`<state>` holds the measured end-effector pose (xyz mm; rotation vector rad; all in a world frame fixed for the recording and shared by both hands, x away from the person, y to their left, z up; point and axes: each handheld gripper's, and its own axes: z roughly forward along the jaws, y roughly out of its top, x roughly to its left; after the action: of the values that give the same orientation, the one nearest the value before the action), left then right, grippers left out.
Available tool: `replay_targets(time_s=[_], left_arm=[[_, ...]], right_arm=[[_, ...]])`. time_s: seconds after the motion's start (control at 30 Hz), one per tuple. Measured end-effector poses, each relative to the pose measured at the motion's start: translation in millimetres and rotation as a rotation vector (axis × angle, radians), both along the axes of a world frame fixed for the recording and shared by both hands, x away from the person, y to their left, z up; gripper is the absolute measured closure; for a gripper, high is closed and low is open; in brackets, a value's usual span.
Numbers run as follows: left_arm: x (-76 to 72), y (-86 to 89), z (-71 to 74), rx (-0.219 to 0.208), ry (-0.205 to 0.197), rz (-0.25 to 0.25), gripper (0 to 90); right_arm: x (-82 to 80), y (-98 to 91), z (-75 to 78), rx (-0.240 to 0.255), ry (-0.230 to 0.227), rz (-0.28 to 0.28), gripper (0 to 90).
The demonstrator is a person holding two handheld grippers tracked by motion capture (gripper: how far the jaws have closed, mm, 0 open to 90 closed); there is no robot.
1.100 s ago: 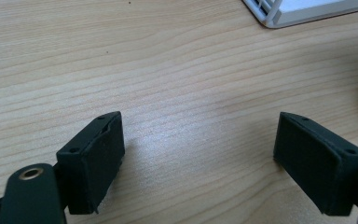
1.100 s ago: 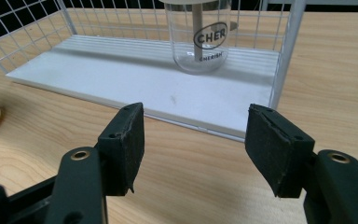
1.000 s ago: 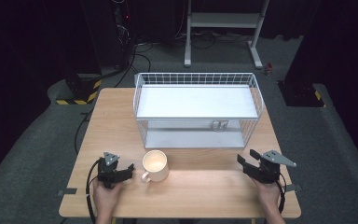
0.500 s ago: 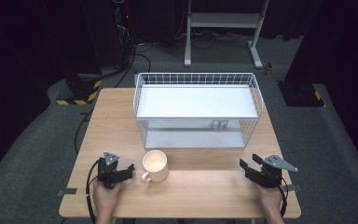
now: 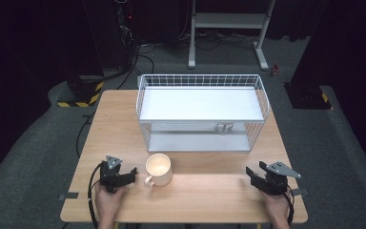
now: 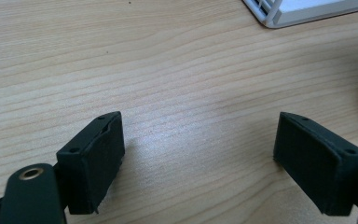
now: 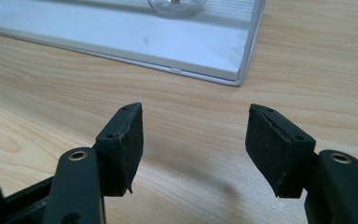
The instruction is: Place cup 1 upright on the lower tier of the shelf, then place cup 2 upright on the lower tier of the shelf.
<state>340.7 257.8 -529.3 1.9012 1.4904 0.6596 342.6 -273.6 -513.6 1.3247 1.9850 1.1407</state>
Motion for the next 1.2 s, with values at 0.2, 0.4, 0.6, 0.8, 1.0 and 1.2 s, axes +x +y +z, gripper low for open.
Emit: replay_targets(time_s=[0.2, 0.4, 0.6, 0.8, 1.0, 1.2], left_arm=[[0.2, 0.1, 0.0, -0.001, 0.000, -0.001, 16.2], [0.7, 0.9, 0.1, -0.005, 0.001, -0.003, 16.6], [1.4, 0.5, 0.2, -0.005, 0.007, -0.011, 14.6], [4.6, 2.4, 5.6, -0.026, 0.057, -0.003, 14.3], [0.5, 5.0, 14.1, -0.064, 0.046, -0.015, 13.9], [-12.2, 4.1, 23.0, -0.100, -0.008, -0.041, 13.6]], right_arm=[[1.4, -0.7, -3.9, -0.048, 0.023, 0.008, 36.0], [4.4, -4.1, -6.7, -0.075, 0.077, 0.007, 33.8], [9.8, -3.7, -8.5, -0.128, 0.128, 0.014, 29.2], [15.6, -1.5, -9.6, -0.146, 0.160, 0.033, 25.0], [16.0, -1.4, -9.7, -0.146, 0.160, 0.031, 24.0], [16.2, -0.9, -9.7, -0.144, 0.162, 0.026, 23.8]])
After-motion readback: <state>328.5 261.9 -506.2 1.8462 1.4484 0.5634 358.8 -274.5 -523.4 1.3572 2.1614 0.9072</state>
